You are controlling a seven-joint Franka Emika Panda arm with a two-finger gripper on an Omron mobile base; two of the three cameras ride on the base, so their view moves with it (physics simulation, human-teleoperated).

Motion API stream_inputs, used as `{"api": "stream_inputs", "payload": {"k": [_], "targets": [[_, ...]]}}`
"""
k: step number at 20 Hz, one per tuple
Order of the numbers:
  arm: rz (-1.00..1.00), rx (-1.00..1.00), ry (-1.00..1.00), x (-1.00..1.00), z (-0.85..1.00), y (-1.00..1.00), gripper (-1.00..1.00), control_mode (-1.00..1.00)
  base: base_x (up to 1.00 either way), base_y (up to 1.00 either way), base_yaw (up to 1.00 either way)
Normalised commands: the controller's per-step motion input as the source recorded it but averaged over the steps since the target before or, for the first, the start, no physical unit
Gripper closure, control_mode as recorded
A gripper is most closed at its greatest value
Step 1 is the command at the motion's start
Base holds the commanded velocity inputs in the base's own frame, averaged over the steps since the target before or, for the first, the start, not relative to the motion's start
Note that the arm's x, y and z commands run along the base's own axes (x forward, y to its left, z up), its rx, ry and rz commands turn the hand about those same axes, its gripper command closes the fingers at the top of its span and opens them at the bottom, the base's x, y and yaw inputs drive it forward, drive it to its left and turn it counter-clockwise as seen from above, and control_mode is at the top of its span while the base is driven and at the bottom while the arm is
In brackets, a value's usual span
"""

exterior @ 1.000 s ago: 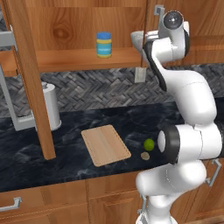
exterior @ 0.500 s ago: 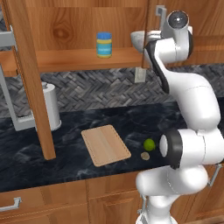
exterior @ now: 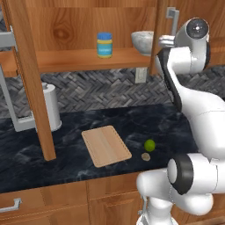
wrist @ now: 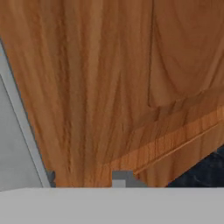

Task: Open the cabinet. Place the bowl and condiment on the counter. Then place the lime and garlic on the cutting board.

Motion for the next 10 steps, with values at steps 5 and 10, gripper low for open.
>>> {"api": "stream_inputs", "payload": {"k": [5,10], "targets": [[0.00,0.00,-0.07,-0.59,-0.91,-1.00,1.00,-1.00,0.00,0.00,0.00],[0.00,0.02,-0.05,-0.47,-0.91,-1.00,1.00,-1.00,0.00,0.00,0.00]]}}
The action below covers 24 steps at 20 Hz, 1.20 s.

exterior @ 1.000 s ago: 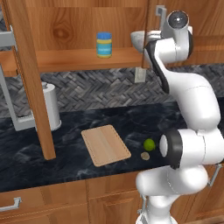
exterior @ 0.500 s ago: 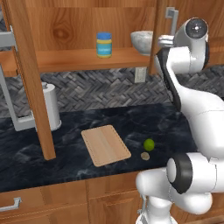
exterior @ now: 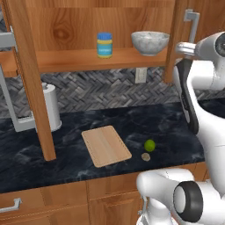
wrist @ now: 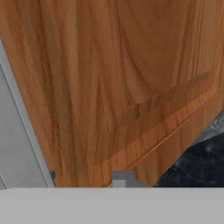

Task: Open the cabinet. Place the bowl and condiment on the counter. Then place the lime and garlic on the cutting board.

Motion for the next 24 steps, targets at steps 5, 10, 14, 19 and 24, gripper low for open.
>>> {"api": "stream_inputs", "payload": {"k": [5,10,14,19,24], "targets": [[0.00,0.07,-0.02,-0.21,-0.77,-1.00,1.00,-1.00,0.00,0.00,0.00],[0.00,0.08,0.00,-0.06,-0.69,-1.00,1.00,-1.00,0.00,0.00,0.00],[0.00,0.05,-0.02,0.00,-0.66,-1.00,1.00,-1.00,0.00,0.00,0.00],[0.00,0.01,0.00,-0.11,-0.66,-1.00,1.00,-1.00,0.00,0.00,0.00],[0.00,0.00,0.00,-0.17,-0.67,-1.00,1.00,-1.00,0.00,0.00,0.00]]}}
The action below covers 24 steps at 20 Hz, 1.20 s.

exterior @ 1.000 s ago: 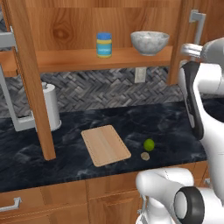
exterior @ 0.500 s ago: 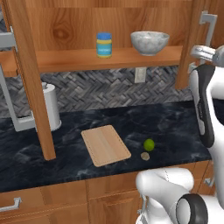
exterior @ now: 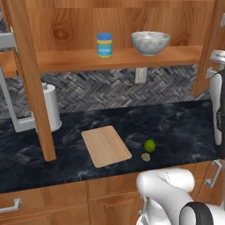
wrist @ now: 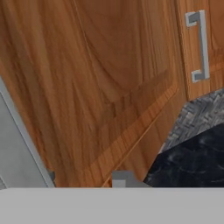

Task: Open the cabinet. Place the bowl and condiment on the counter. Then place the lime and garlic on the cutting board.

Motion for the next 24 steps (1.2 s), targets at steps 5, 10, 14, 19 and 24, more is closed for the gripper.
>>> {"api": "stream_inputs", "payload": {"k": [5,10,14,19,24], "targets": [[0.00,0.00,-0.04,-0.13,-0.55,-1.00,1.00,-1.00,0.00,0.00,0.00],[-0.04,-0.01,-0.02,-0.13,-0.19,-0.32,1.00,-1.00,0.00,0.00,0.00],[-0.09,-0.13,0.00,-0.04,-0.11,0.28,1.00,-1.00,0.00,0.00,0.00],[-0.12,-0.25,0.00,-0.30,-0.07,0.62,-1.00,-1.00,0.00,0.00,0.00],[-0.09,-0.10,-0.02,-1.00,0.04,0.27,-1.00,-1.00,0.00,0.00,0.00]]}}
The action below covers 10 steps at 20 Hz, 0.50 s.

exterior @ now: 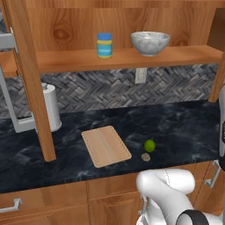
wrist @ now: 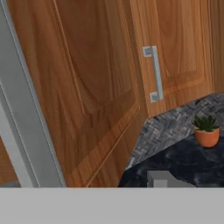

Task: Open the cabinet. Place the bowl and condiment on the counter. Then place the lime and garlic on the cutting board.

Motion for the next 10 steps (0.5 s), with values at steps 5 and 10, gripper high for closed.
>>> {"api": "stream_inputs", "payload": {"k": [5,10], "targets": [[-0.06,-0.14,-0.06,-1.00,0.04,0.55,-1.00,-1.00,0.00,0.00,0.00],[-0.03,-0.15,0.00,-0.79,0.00,0.74,-1.00,-1.00,0.00,0.00,0.00]]}}
